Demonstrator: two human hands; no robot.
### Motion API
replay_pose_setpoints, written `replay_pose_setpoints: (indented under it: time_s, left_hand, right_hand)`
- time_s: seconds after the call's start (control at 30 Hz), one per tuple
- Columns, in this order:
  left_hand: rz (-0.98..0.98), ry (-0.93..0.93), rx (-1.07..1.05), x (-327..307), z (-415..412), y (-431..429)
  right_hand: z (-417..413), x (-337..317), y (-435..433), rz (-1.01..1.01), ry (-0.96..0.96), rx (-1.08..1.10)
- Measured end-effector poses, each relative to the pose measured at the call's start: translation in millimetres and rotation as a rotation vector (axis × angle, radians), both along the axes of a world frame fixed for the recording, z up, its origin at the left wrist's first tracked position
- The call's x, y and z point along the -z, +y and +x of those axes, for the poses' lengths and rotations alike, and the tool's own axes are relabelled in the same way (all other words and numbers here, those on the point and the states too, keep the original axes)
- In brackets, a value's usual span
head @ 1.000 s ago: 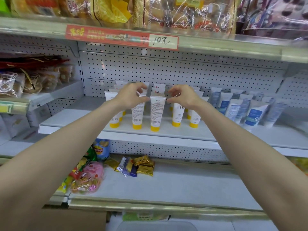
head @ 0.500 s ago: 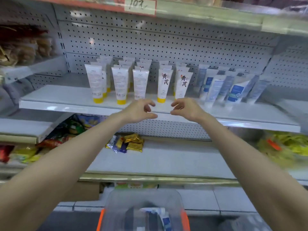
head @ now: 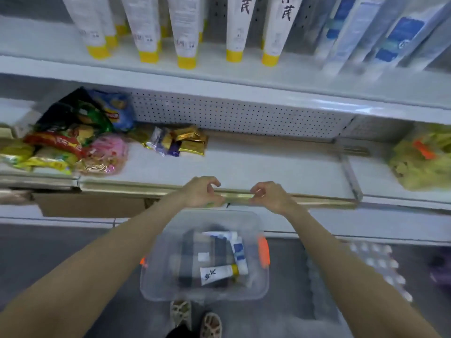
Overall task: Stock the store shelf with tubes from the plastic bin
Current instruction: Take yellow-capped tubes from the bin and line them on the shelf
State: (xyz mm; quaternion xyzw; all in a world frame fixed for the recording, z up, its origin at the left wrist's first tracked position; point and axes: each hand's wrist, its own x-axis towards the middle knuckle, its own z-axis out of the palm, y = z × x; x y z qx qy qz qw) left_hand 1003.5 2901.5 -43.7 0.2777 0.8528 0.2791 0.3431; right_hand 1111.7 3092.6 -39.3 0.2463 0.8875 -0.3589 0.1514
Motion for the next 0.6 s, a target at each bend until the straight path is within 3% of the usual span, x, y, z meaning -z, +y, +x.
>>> replay_pose_setpoints:
  time_s: [0.37, 0.6]
  left_hand:
    - [-0.244, -0.367, -0.034, 180, 51, -24]
    - [-0.353, -0.428, 0.001, 261, 74, -34]
  right_hand:
    - [56, 160, -30, -0.102, -0.381, 0.052]
    - [76, 220, -44, -0.052, -0.514, -0.025]
